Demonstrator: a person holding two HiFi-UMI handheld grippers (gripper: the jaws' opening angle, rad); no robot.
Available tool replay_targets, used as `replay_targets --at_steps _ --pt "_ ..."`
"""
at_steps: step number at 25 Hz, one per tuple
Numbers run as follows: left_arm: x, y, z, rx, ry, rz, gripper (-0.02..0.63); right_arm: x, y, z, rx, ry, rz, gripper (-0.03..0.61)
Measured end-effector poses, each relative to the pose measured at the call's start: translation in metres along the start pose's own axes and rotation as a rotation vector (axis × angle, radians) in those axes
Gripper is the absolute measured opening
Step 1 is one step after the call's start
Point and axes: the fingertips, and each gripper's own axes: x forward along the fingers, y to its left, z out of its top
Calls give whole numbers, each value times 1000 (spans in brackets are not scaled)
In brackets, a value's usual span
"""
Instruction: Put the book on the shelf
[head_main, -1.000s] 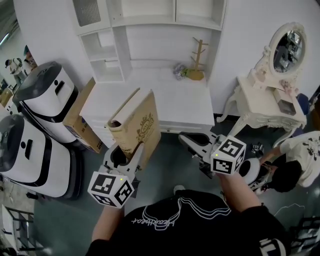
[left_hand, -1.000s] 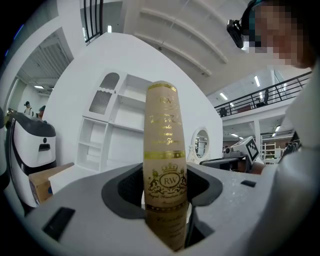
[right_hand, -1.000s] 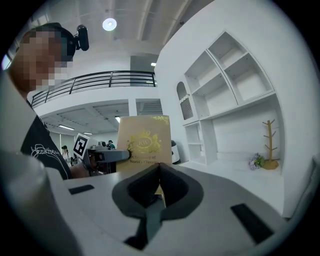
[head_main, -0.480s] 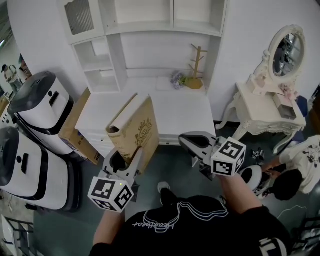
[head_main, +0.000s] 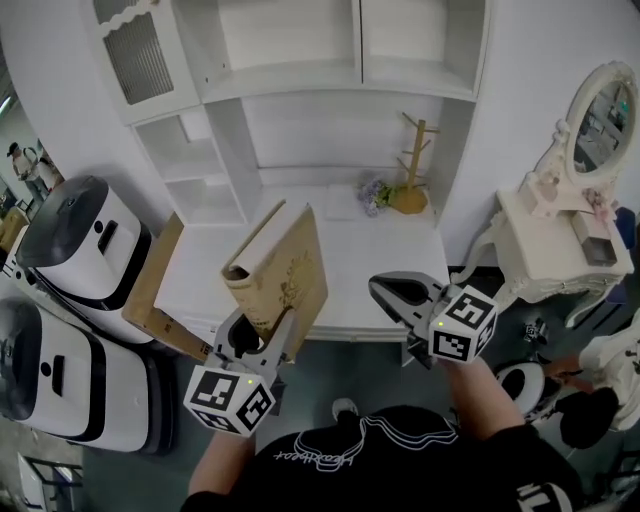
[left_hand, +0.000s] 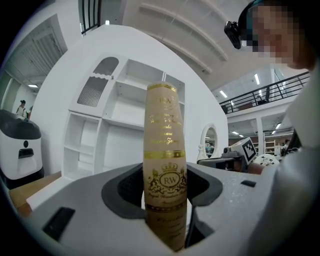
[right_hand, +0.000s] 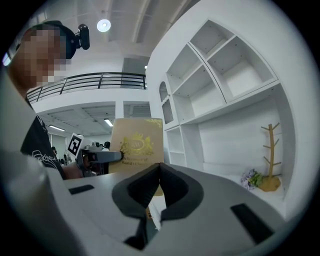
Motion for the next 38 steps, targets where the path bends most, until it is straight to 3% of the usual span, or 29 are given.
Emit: replay_targets --at_steps 5,10,28,38 --pt "62 36 20 -6 -2 12 206 37 -54 9 62 -16 35 6" --pt "98 61 48 32 -29 36 206 58 -91 27 43 -42 26 6" --pt "162 105 170 119 -181 39 206 79 -145 41 40 -52 -57 6" --pt "203 145 254 240 -275 67 206 96 -186 39 78 -54 -100 6"
